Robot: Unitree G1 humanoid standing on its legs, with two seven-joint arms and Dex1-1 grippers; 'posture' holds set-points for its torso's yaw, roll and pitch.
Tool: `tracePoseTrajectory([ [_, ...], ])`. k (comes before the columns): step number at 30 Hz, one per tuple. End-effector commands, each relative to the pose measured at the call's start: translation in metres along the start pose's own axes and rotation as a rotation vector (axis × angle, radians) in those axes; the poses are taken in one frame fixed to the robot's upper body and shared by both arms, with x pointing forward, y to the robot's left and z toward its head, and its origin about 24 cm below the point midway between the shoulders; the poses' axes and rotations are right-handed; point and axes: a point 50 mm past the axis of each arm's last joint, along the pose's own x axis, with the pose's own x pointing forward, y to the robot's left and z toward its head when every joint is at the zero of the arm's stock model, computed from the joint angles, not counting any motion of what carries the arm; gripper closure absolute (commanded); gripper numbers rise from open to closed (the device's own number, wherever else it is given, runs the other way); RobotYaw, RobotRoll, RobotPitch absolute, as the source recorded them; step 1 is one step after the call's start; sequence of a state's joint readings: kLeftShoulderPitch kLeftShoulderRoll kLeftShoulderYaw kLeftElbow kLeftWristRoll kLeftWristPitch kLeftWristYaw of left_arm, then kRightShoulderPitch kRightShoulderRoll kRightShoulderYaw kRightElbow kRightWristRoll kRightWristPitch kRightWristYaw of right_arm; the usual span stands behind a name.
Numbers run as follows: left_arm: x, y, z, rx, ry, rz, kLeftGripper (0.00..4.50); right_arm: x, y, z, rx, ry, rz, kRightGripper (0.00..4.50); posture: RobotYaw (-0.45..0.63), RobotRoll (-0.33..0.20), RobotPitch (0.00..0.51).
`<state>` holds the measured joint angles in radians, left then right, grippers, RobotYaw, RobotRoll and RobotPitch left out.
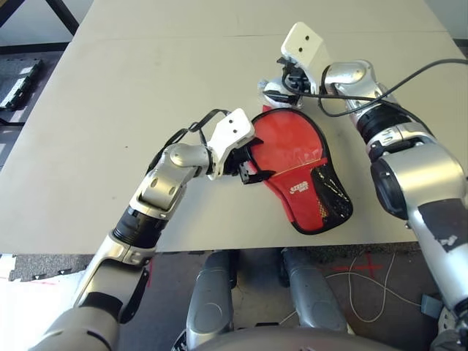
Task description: Store the ping-pong paddle in its case and zip it.
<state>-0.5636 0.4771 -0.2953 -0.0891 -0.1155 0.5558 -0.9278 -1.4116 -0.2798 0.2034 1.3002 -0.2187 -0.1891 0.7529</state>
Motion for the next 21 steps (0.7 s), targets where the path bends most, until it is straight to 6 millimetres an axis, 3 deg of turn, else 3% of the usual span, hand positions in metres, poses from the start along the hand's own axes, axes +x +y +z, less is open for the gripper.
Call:
tracePoseTrajectory([
  [1, 0.01, -0.015, -0.018, -0.055, 0.072, -0.063, 0.03, 0.006, 0.007, -0.002, -0.019, 0.063, 0.038, 0.0, 0.03, 0.0, 0.272],
  [8, 0.011, -0.015, -0.017, -0.055, 0.067, -0.064, 0.03, 0.009, 0.013, -0.011, -0.006, 0.144, 0.069, 0.0, 0.03, 0.0, 0.279],
  [10, 0.011, -0.015, -0.016, -0.055, 0.065, -0.063, 0.0, 0.008, 0.013, -0.014, -0.005, 0.164, 0.057, 0.34, 0.03, 0.0, 0.281],
  [21, 0.012, -0.014, -0.013, -0.053, 0.056, -0.066, 0.0, 0.002, 0.008, -0.023, -0.008, 0.201, 0.032, 3.53, 0.02, 0.0, 0.282],
])
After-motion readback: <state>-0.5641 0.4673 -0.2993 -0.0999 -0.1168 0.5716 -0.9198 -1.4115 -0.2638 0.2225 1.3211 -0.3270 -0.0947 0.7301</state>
